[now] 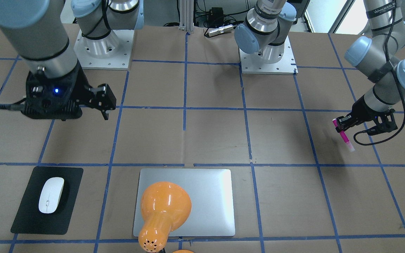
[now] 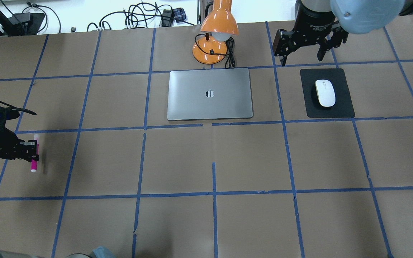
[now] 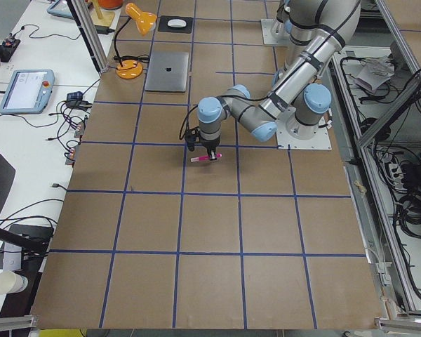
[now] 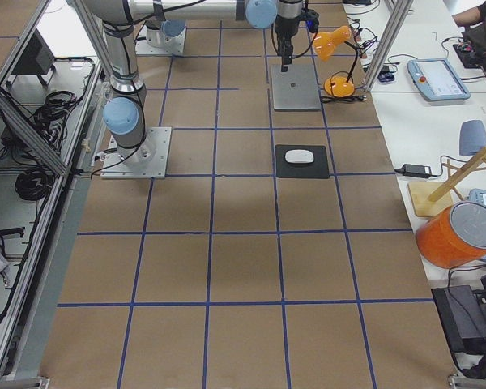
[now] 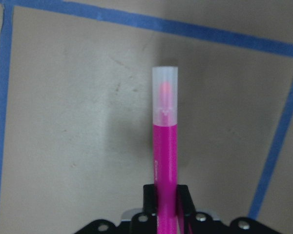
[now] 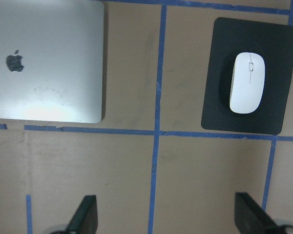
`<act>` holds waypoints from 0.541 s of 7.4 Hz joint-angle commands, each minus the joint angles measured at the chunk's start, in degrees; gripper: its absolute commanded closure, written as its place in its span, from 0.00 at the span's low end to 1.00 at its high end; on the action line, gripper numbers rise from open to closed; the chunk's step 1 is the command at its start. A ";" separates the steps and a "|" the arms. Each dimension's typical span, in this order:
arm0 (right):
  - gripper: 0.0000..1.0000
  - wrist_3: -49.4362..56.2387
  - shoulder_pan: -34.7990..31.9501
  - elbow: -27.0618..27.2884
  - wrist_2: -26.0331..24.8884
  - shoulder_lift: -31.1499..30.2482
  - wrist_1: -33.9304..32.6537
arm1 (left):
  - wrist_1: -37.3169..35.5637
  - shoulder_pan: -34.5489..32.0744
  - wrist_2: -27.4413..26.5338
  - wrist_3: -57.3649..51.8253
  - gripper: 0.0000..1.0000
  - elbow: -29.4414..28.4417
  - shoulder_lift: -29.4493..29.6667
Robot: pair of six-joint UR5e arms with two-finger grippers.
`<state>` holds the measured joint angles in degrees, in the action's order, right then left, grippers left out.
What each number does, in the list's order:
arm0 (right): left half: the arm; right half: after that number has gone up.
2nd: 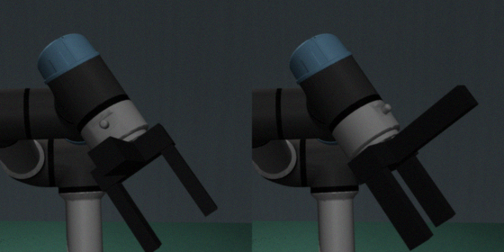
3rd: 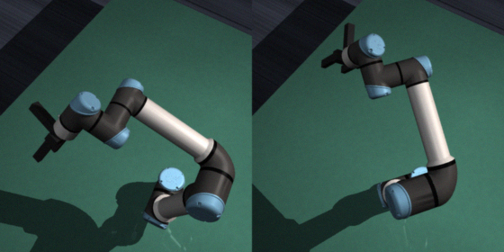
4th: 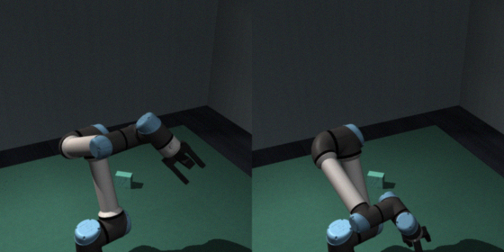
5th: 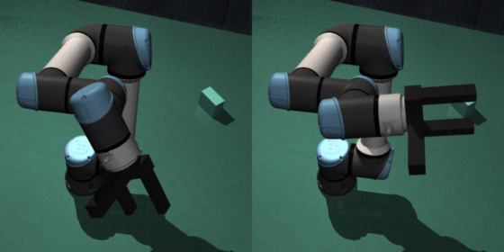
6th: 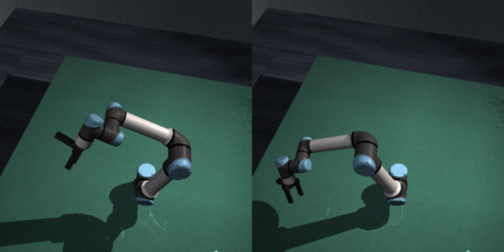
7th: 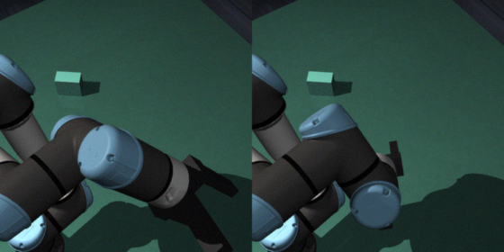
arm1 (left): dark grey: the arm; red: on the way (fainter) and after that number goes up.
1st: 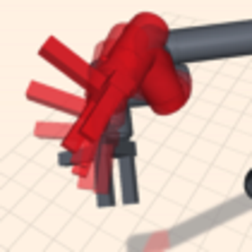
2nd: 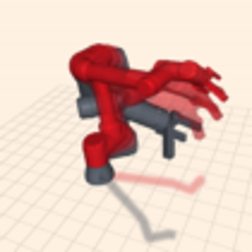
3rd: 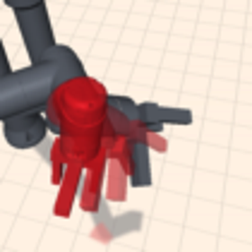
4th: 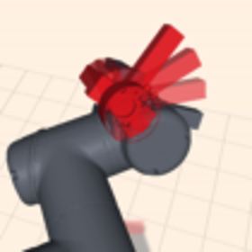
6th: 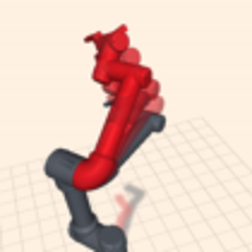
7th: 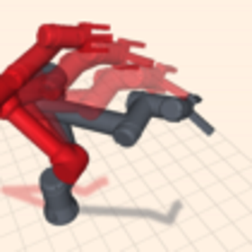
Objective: Place pen and mouse around notebook
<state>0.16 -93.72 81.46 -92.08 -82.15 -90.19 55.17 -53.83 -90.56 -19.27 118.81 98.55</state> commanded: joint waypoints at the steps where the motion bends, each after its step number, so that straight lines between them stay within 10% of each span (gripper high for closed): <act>1: 0.00 -0.34 -0.24 2.21 1.20 -3.98 3.09 | 3.28 -13.60 0.74 25.75 1.00 -2.17 -3.00; 4: 0.00 -0.16 0.12 2.74 1.38 -2.32 -3.27 | 3.45 -33.82 3.02 70.36 1.00 -6.91 -0.65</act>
<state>0.00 -93.70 83.94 -90.71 -85.00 -88.91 58.45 -79.25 -88.54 32.11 113.98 96.79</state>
